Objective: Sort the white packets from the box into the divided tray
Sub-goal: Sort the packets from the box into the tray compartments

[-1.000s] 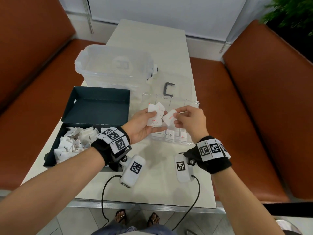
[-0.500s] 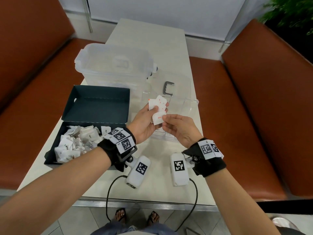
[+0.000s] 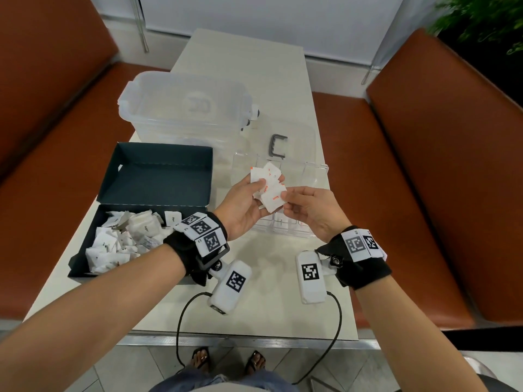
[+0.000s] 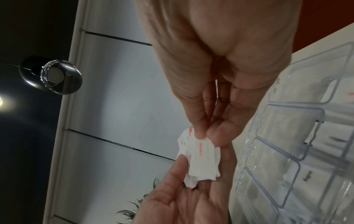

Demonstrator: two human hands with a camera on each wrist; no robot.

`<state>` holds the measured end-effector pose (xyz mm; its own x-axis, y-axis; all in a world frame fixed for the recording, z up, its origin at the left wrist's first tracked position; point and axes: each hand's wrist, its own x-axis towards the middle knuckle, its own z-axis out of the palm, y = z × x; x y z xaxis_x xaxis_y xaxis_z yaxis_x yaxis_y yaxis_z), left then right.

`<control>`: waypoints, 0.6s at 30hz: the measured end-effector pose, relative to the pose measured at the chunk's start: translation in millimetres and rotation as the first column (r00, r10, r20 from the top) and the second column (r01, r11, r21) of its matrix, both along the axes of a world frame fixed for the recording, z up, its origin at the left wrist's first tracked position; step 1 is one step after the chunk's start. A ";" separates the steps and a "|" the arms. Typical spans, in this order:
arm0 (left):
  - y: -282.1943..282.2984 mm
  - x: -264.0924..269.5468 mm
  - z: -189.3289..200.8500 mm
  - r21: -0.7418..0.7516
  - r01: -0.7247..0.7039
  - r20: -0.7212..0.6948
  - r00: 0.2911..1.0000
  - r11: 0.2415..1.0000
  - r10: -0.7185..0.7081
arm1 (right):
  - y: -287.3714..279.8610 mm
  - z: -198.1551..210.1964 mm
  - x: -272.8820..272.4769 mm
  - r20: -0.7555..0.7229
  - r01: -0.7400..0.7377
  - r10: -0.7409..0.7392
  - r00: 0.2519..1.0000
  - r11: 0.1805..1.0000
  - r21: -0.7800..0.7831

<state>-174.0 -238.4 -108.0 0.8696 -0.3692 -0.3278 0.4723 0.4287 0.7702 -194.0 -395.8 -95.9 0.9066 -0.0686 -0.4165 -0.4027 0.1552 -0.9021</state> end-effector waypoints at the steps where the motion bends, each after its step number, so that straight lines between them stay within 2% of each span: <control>1: -0.5 1.0 -0.4 0.011 -0.004 -0.008 1.000 1.000 0.004 | -3.2 1.3 1.4 -0.005 -0.006 0.006 1.000 1.000 -0.019; 4: 2.3 5.8 -1.4 0.035 -0.017 -0.034 0.999 0.999 0.018 | -23.5 8.6 9.9 -0.006 -0.005 0.004 1.000 0.991 -0.133; 6: 6.2 9.2 -2.3 0.053 -0.021 -0.030 0.999 0.998 0.022 | -43.5 11.4 19.2 0.022 0.005 0.002 1.000 0.949 -0.314; 8: 8.8 11.7 -2.8 0.074 -0.020 -0.019 1.000 0.997 0.021 | -61.7 9.1 29.2 0.050 0.005 0.028 0.998 0.826 -0.563; 11: 9.7 14.6 -3.5 0.088 -0.019 -0.015 1.000 0.996 0.021 | -72.4 -0.8 41.3 -0.010 -0.080 0.127 0.992 0.555 -0.828; 13: 9.5 15.6 -4.0 0.085 -0.020 -0.019 1.000 0.996 0.022 | -69.5 -10.1 45.6 -0.141 -0.208 0.188 0.972 0.410 -0.888; 14: 9.4 15.9 -4.7 0.082 -0.021 -0.021 1.000 0.996 0.023 | -66.6 -14.8 46.7 -0.201 -0.265 0.204 0.958 0.364 -0.893; 18: 9.5 15.2 -6.6 0.069 -0.020 -0.029 0.999 0.997 0.022 | -54.4 -33.3 49.5 -0.361 -0.408 0.220 0.906 0.240 -0.881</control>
